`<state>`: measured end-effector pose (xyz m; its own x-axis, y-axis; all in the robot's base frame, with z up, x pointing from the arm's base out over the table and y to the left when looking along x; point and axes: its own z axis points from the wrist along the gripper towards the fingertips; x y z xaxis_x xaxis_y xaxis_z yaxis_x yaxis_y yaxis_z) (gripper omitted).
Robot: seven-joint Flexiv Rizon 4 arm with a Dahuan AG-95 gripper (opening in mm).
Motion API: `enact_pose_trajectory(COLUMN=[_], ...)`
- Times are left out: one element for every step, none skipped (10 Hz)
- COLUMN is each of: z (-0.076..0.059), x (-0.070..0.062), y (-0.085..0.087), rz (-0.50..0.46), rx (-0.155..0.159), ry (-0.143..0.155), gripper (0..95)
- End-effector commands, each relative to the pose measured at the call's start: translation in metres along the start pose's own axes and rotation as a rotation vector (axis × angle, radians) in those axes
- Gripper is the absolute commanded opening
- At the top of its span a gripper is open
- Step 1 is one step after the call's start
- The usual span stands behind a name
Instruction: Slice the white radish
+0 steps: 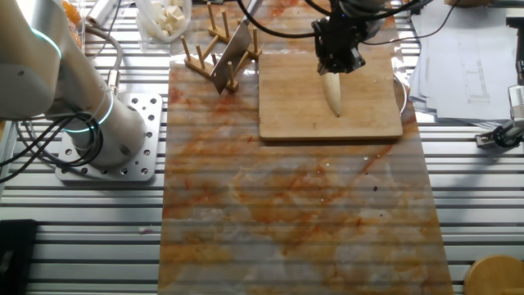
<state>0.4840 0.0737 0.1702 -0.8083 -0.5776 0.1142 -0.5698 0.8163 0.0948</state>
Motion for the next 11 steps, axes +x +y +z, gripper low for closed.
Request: enact_pose_trajectory(z=[0.000, 0.000, 0.000, 0.000, 0.000, 0.000, 0.000, -0.002, -0.007, -0.011, -0.013], x=[0.001, 0.001, 0.001, 0.001, 0.001, 0.001, 0.001, 0.001, 0.000, -0.002, -0.001], y=[0.000, 0.000, 0.000, 0.000, 0.000, 0.000, 0.000, 0.003, 0.015, 0.032, 0.049], rz=[-0.113, -0.123, -0.120, -0.126, -0.140, -0.190, -0.217, -0.247, -0.248, -0.231, -0.220], rx=[0.002, 0.012, 0.020, 0.025, 0.029, 0.042, 0.049, 0.052, 0.051, 0.057, 0.060], ry=[-0.029, -0.039, -0.044, -0.046, -0.049, -0.072, -0.082, -0.085, -0.074, -0.061, -0.057], gripper=[0.0, 0.0, 0.0, 0.0, 0.0, 0.0, 0.0, 0.0, 19.0, 19.0, 19.0])
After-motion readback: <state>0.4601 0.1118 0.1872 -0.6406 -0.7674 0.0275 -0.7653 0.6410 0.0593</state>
